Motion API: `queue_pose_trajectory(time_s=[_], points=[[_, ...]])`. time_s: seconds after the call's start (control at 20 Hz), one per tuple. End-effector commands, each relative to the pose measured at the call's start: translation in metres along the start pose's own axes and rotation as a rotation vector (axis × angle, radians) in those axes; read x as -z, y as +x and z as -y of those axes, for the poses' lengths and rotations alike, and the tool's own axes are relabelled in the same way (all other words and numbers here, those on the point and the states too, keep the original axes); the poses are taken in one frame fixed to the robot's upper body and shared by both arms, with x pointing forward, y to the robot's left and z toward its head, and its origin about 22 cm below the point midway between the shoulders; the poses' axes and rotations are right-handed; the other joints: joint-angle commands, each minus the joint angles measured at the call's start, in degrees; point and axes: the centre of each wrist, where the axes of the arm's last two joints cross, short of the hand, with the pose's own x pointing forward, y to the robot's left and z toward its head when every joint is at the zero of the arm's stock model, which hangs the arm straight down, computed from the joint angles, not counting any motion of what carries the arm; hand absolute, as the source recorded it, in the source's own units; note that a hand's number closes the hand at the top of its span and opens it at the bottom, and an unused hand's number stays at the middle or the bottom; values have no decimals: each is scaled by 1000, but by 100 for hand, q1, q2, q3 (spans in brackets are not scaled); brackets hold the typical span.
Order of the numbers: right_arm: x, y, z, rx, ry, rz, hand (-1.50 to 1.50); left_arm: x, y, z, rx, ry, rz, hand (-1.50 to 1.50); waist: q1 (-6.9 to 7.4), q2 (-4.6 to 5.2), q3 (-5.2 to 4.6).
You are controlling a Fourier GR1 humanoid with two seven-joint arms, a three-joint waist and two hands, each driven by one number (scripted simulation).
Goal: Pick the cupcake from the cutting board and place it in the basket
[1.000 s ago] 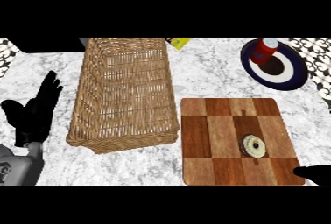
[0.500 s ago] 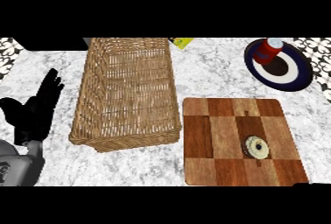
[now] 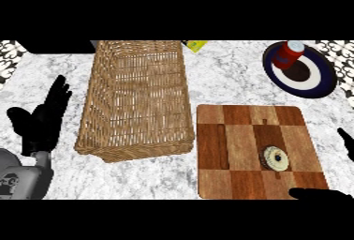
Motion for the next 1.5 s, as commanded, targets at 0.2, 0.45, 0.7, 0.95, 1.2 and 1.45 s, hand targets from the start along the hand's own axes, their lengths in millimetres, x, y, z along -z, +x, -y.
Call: queue_pose_trajectory(time_s=[0.2,0.45,0.7,0.95,1.2,1.45], points=[[-6,-10,-47,-4,-65,61,-150,11,5,5,8,-1,-8,0,-16,2,-1],[3,-27,-60,-48,-78,57,-150,10,-6,-6,8,-15,-4,0,-12,4,-1],[3,-26,-42,17,-81,64,-150,11,-5,-6,6,0,-6,0,-14,2,-1],[5,-24,-75,20,-87,60,-150,-11,12,15,-1,-15,-30,0,12,-6,1],[39,-2,-87,6,-70,29,-150,-5,-11,2,-9,5,-13,0,30,8,-1],[22,-32,-85,-59,-57,5,-150,-2,-4,7,-6,0,-6,0,1,2,-1]])
